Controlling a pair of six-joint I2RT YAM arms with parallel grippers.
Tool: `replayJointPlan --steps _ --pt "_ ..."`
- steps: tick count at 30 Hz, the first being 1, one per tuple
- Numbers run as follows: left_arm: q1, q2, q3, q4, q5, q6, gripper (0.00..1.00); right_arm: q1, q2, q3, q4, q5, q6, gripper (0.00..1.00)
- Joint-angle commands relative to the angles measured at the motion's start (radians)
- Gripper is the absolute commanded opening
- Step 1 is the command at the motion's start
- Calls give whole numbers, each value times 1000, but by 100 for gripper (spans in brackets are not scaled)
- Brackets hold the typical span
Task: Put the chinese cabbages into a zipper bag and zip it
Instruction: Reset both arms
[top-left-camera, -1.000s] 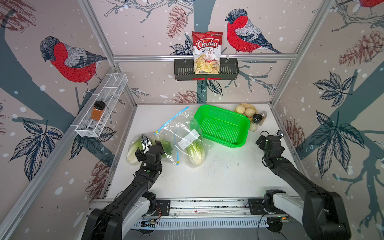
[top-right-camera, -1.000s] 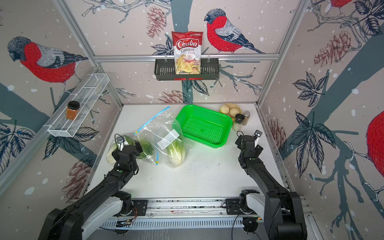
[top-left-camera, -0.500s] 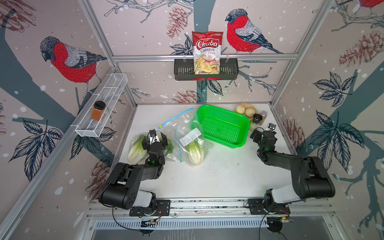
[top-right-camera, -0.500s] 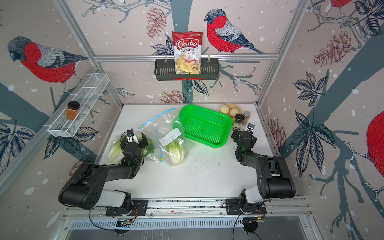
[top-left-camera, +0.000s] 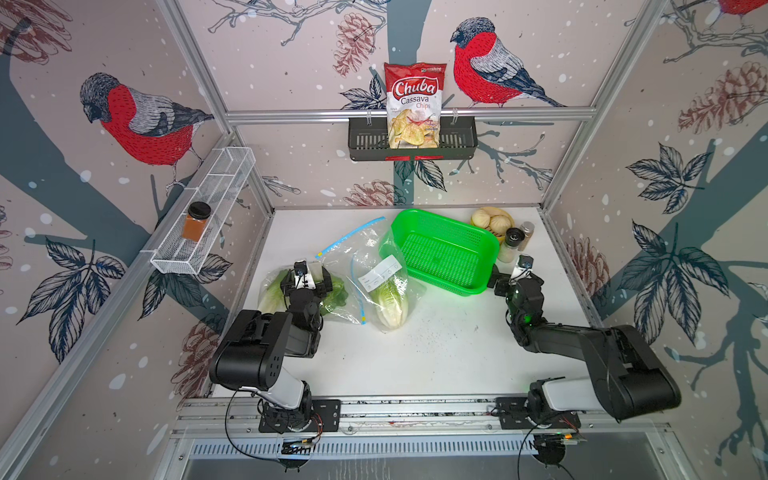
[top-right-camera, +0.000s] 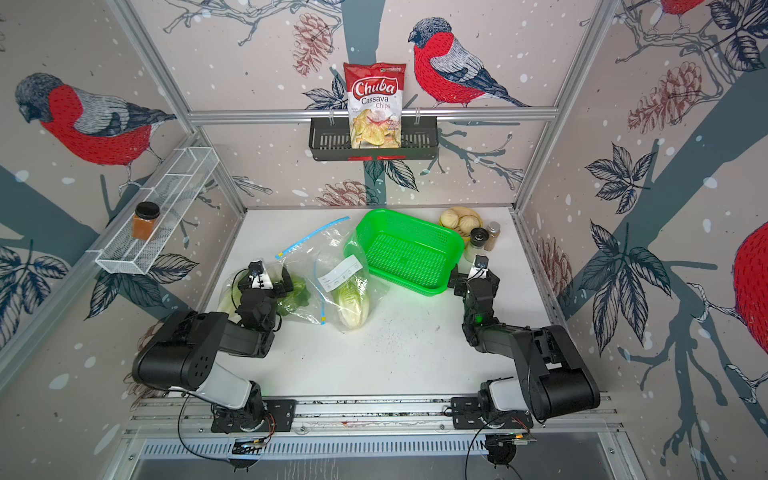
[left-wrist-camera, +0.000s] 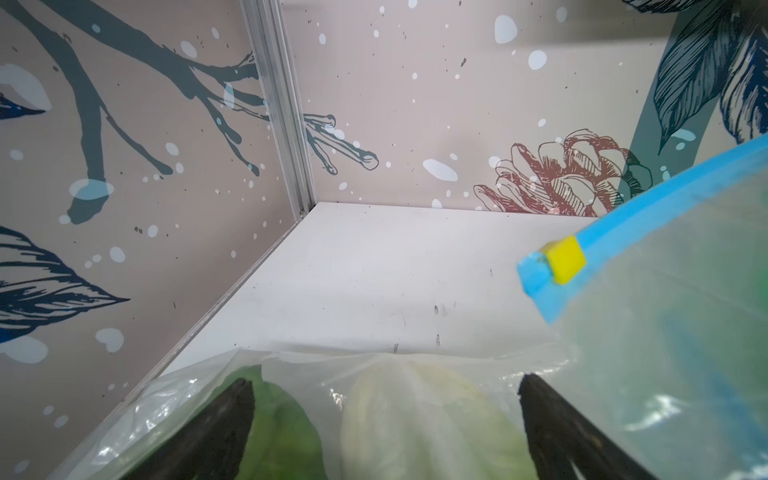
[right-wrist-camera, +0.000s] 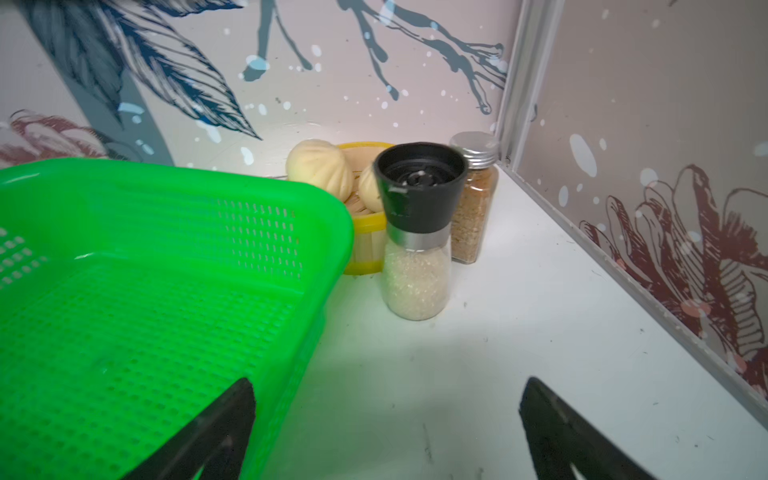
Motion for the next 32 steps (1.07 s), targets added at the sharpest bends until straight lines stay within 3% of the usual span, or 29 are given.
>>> replayJointPlan --steps 1,7,13,17,20,27,32 --pt "2 5 3 24 1 -15 98 8 5 -14 121 48 -50 100" --pt "3 2 1 26 -2 -14 98 -32 -58 -63 137 8 -6 100" --pt "3 3 0 25 -1 -14 98 -155 -121 -116 162 -107 79 100" --pt "3 2 -1 27 -3 -14 98 -186 -161 -171 242 -84 30 100" --pt "3 2 -1 26 -3 -14 98 -204 -90 -157 295 -101 10 100" --pt "3 5 6 15 1 -15 98 -202 174 -171 611 -121 -24 100" --pt "13 -1 -3 22 81 0 99 -202 164 -62 384 -15 18 100"
